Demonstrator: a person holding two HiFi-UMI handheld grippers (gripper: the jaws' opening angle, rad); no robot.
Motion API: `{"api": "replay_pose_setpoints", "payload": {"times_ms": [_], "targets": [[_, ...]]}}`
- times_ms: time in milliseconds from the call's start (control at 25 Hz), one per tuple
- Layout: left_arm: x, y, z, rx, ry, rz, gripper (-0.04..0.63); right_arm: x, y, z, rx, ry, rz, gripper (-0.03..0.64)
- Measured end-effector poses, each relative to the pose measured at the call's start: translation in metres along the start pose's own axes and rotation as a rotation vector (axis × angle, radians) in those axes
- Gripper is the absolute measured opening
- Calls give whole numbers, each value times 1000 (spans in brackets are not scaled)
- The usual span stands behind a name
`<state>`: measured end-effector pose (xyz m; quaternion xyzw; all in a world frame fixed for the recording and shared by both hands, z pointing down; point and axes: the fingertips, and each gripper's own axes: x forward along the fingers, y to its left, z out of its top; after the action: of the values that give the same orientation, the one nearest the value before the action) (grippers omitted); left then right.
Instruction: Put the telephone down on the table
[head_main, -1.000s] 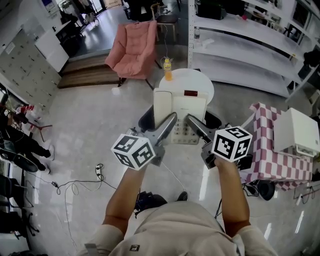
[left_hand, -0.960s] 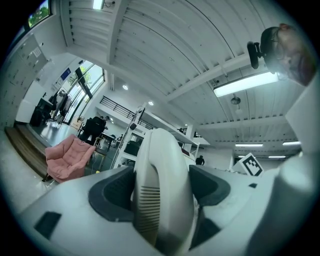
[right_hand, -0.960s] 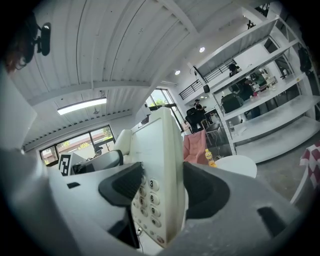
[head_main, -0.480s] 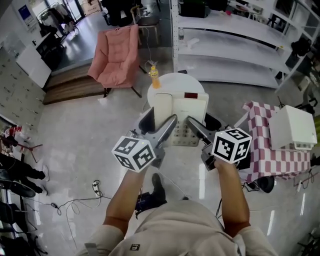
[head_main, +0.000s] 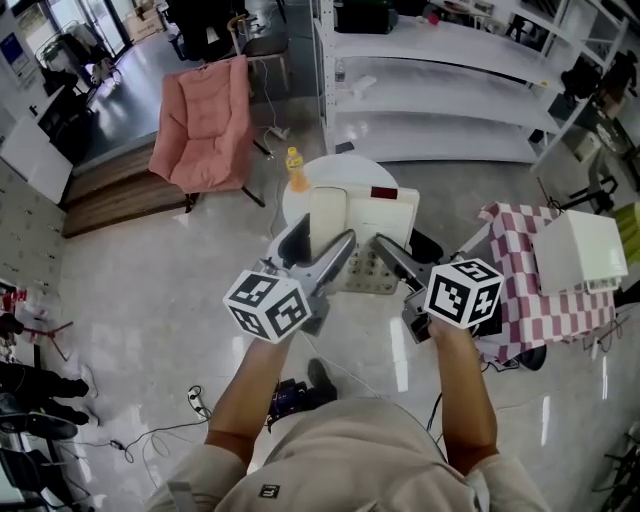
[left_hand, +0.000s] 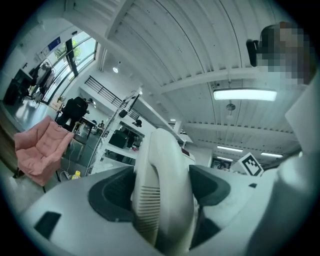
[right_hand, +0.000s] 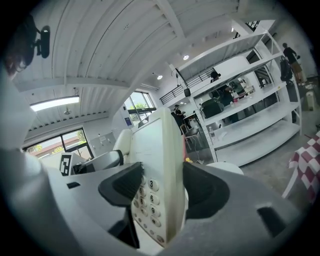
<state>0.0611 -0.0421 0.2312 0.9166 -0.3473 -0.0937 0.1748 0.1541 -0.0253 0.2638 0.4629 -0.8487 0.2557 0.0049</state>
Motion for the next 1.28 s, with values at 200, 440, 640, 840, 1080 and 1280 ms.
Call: {"api": "replay_pose_setpoints", "payload": {"times_ms": [200, 440, 640, 840, 1080, 1280], "targets": [[11, 24, 9, -6, 11, -33, 341, 24, -3, 8, 6, -11, -34, 245], [19, 52, 25, -6, 11, -58, 342, 52, 0, 20, 2, -24, -54, 245], [15, 77, 35, -1, 3, -65, 342, 79, 8, 23, -5, -28, -56, 244], [9, 105, 49, -4, -12, -57, 342, 108, 20, 29, -18, -20, -47, 244], [5, 133, 62, -2, -26, -10, 341, 140, 28, 35, -26, 3, -3, 244], [8, 163, 70, 12, -44, 62, 342, 177, 26, 40, -33, 33, 69, 245]]}}
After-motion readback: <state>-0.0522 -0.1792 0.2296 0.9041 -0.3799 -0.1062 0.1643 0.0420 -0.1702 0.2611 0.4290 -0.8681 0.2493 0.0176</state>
